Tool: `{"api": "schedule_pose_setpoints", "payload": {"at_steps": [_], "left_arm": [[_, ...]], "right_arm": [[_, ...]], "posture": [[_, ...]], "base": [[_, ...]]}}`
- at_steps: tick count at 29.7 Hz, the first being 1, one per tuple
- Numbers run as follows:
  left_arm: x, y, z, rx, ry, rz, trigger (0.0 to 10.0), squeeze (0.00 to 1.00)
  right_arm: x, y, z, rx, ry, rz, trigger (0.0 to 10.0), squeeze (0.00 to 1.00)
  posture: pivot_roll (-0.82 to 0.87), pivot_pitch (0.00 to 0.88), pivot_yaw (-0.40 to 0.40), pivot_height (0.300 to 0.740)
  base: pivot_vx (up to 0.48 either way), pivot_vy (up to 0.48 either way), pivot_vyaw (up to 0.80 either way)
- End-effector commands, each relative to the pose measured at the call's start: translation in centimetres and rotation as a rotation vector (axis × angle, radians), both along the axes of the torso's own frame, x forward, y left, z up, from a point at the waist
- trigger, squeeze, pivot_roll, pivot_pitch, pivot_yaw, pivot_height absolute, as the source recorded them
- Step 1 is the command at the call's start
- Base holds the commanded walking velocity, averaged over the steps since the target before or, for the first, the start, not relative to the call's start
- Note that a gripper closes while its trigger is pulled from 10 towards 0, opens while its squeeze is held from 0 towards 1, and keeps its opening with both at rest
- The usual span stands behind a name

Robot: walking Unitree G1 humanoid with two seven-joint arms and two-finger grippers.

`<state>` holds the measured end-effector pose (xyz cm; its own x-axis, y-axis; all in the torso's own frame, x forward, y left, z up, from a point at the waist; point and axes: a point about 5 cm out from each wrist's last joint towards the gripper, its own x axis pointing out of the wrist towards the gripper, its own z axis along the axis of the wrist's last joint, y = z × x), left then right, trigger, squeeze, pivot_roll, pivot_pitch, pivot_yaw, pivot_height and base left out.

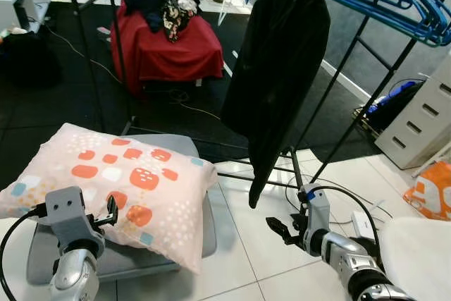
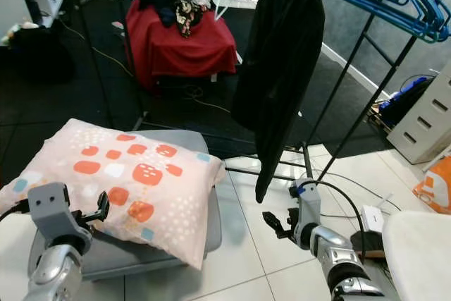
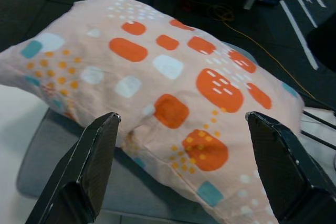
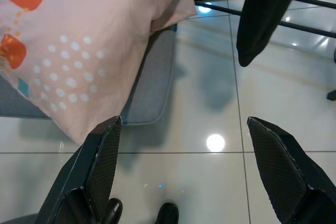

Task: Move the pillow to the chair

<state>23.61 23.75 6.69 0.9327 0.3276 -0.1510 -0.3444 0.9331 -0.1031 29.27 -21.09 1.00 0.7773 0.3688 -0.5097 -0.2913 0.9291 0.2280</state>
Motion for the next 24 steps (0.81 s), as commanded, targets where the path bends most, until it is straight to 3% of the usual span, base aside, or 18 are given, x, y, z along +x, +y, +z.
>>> {"api": "schedule_pose_setpoints", "payload": {"at_steps": [1, 11, 24], "left_arm": [[-0.05, -0.27, -0.24, 0.005, 0.014, -0.015, 10.0, 0.0], [-0.18, -0.22, -0.33, 0.002, 0.015, 0.002, 10.0, 0.0], [-0.73, 0.63, -0.57, -0.032, 0.026, 0.084, 10.0, 0.0]], "right_arm": [[-0.4, -0.49, -0.34, -0.01, 0.018, -0.014, 10.0, 0.0], [-0.48, -0.7, -0.38, -0.013, 0.022, -0.018, 10.0, 0.0], [-0.52, -0.5, -0.48, -0.012, 0.025, -0.013, 10.0, 0.0]], "posture": [[-0.05, 0.057, -0.169, 0.74], [-0.05, 0.062, -0.17, 0.74], [-0.05, 0.063, -0.17, 0.74]], "base": [[0.33, 0.0, 0.0], [0.308, 0.0, 0.0], [0.0, 0.0, 0.0]]}}
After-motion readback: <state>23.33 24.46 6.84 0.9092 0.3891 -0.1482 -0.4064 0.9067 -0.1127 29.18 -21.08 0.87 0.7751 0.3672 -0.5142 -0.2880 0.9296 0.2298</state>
